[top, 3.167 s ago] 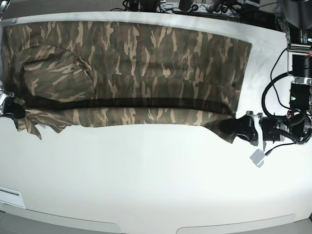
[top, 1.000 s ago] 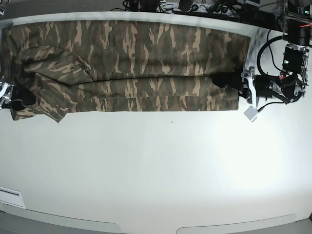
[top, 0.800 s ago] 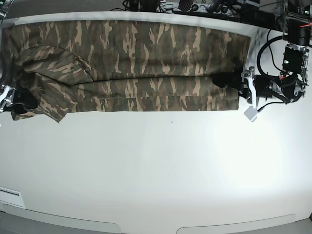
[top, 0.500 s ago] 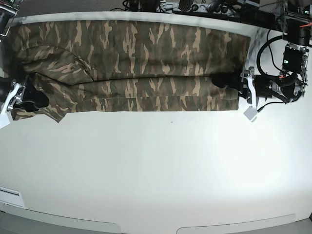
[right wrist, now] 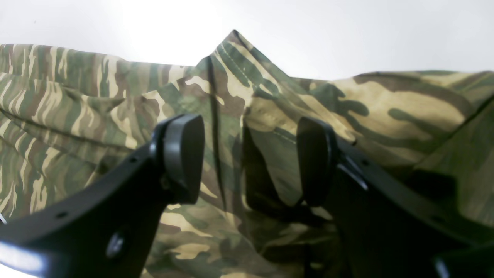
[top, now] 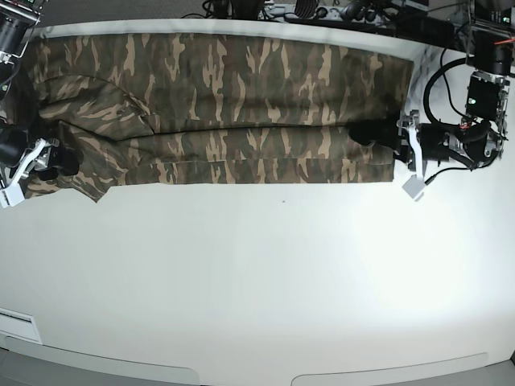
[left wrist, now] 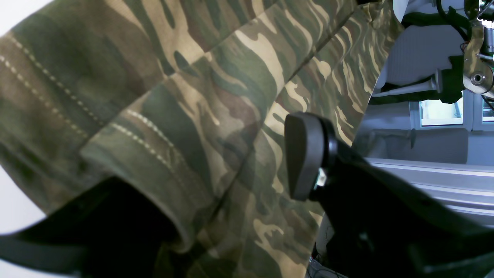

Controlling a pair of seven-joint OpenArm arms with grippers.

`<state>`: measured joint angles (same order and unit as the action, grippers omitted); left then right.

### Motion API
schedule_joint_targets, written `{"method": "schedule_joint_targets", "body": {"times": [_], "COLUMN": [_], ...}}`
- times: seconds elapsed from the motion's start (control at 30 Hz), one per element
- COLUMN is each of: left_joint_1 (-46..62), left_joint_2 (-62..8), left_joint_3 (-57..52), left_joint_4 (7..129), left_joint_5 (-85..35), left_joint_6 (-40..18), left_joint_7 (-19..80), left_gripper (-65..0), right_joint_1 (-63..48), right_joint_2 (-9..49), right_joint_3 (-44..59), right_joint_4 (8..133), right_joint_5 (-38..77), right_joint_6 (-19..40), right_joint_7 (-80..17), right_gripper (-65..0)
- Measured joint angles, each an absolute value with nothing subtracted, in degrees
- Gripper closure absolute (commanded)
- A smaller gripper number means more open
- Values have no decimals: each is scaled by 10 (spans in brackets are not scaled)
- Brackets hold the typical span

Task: Fold the T-shirt properly
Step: 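Press the folded edge flat with both grippers and open them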

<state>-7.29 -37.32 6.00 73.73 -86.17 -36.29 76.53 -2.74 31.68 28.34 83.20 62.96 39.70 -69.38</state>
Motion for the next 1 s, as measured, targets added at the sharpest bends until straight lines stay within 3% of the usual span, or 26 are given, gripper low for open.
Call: {"method": "schedule_joint_targets", "body": {"times": [0.17, 0.23, 0.3, 0.33, 0.67, 0.9, 1.0], "left_joint_1": [-73, -73, -73, -73, -73, -73, -73], "left_joint_2": [-373, -373, -373, -373, -373, -373, -373], "left_joint_3": [60, 60, 60, 60, 60, 60, 60], "left_joint_4": [737, 737, 737, 737, 737, 737, 737], "left_joint_5": [-862, -862, -861, -862, -861, -861, -860], "left_joint_6": [-363, -363, -363, -363, -363, -369, -382], "left_joint_7": [765, 763, 762, 761, 761, 761, 761], "left_gripper": [-340, -340, -340, -340, -340, -340, -340], "right_joint_1": [-28, -29, -29, -28, -30, -32, -32], "right_joint_2": [316, 316, 316, 316, 316, 327, 334], "right_joint_3": [283, 283, 283, 283, 283, 283, 283], "right_joint_4": [832, 832, 832, 832, 863, 939, 968], "right_joint_5": [608, 596, 596, 600, 606, 797, 840], "right_joint_6": [397, 397, 397, 397, 397, 399, 399], "right_joint_7": [-694, -694, -693, -692, -675, -813, -809], "right_gripper": [-344, -223, -42, 0, 0, 0, 0]}}
